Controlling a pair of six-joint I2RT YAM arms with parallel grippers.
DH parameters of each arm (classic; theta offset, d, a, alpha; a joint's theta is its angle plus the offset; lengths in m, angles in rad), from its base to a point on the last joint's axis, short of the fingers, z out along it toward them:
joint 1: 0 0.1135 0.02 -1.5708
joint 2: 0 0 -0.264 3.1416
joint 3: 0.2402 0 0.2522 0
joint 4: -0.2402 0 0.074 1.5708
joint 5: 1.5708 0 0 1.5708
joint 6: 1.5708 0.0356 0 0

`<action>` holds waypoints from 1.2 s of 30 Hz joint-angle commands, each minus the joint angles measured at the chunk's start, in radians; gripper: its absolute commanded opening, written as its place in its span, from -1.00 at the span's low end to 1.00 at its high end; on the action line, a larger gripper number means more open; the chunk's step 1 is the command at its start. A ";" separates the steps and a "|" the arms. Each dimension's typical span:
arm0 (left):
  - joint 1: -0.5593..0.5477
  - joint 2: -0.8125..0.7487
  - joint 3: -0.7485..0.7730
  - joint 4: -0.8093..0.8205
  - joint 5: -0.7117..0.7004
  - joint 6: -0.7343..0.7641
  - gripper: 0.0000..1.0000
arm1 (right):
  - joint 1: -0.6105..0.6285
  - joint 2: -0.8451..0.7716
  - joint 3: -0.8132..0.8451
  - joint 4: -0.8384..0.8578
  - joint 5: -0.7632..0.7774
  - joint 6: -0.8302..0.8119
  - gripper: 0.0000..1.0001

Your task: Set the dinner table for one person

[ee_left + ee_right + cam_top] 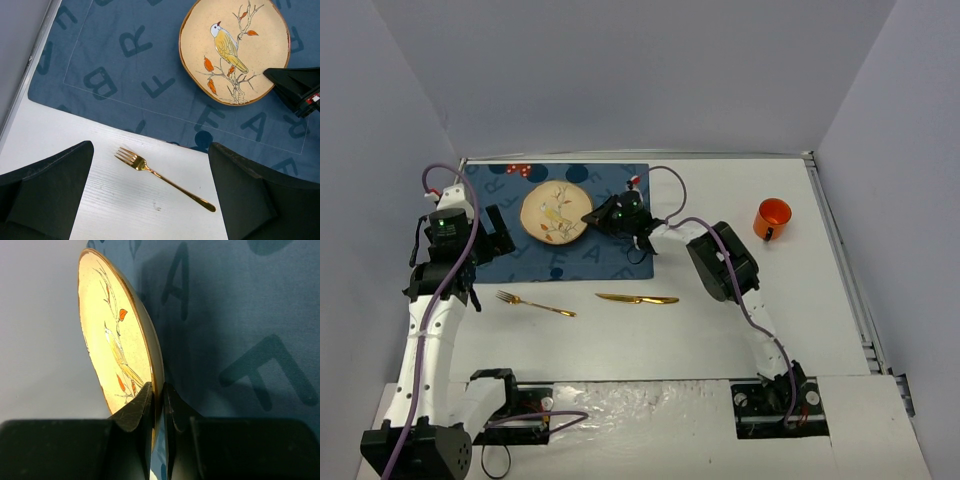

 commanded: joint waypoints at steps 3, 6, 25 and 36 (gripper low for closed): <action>0.009 -0.001 0.014 0.026 -0.019 -0.010 0.94 | 0.019 -0.048 0.115 0.260 0.068 0.075 -1.00; 0.011 -0.002 0.014 0.026 -0.019 -0.010 0.94 | 0.023 -0.032 0.136 0.255 0.078 0.081 -1.00; 0.011 -0.001 0.012 0.025 -0.014 -0.012 0.94 | 0.052 0.064 0.255 0.185 0.101 0.117 -1.00; 0.011 -0.004 0.012 0.023 -0.013 -0.012 0.94 | 0.059 0.068 0.262 0.112 0.104 0.102 -0.87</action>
